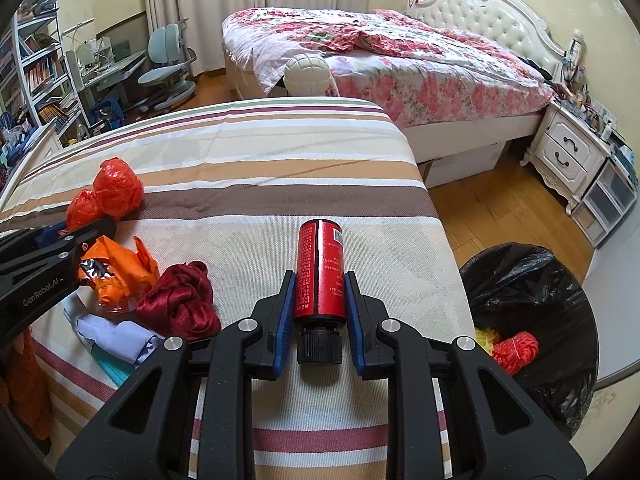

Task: Collect trash
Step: 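Grasp the orange plastic bag with the left tool while the right tool holds the canister, then carry the orange bag and red canister over the bin and release both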

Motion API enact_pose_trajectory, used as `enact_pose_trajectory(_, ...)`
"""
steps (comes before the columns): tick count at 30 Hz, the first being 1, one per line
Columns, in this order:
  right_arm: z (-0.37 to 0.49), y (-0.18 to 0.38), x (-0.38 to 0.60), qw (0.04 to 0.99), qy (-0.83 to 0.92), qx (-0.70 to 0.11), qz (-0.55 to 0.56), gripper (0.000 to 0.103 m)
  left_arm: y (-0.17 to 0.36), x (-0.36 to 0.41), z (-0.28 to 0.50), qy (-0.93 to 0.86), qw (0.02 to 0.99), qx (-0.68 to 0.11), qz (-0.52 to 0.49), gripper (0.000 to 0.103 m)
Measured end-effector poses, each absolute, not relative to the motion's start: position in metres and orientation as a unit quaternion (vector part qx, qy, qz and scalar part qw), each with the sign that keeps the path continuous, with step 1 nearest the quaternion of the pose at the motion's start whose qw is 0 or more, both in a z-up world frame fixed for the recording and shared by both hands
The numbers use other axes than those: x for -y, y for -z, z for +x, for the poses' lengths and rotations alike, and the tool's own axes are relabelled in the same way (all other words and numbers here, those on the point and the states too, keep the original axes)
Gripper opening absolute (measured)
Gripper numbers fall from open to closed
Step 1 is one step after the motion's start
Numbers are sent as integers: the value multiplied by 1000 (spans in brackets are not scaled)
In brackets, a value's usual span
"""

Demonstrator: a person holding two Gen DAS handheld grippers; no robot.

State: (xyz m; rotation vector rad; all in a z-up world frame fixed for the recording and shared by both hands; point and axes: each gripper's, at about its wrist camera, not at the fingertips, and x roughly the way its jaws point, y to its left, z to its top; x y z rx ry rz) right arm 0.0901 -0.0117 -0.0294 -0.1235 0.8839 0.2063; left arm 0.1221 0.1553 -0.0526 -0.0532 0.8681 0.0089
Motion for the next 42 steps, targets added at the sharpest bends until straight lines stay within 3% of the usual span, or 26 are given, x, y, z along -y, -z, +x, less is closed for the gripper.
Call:
enact_pose_trajectory(6,89,29,14,898,-99,-425,-56,23,48,-159,113,-12,912,-408,-30,28)
enact_pose_trajectory(20,54,15,30,911,-98,-399,-34,23,23,-161,63,-40,928,-367,-50,27)
enact_pose_trajectory(42,-19,-11,74,931,-77,-356,-17,23,7,-92,-3,-8,948,-318,-28,27)
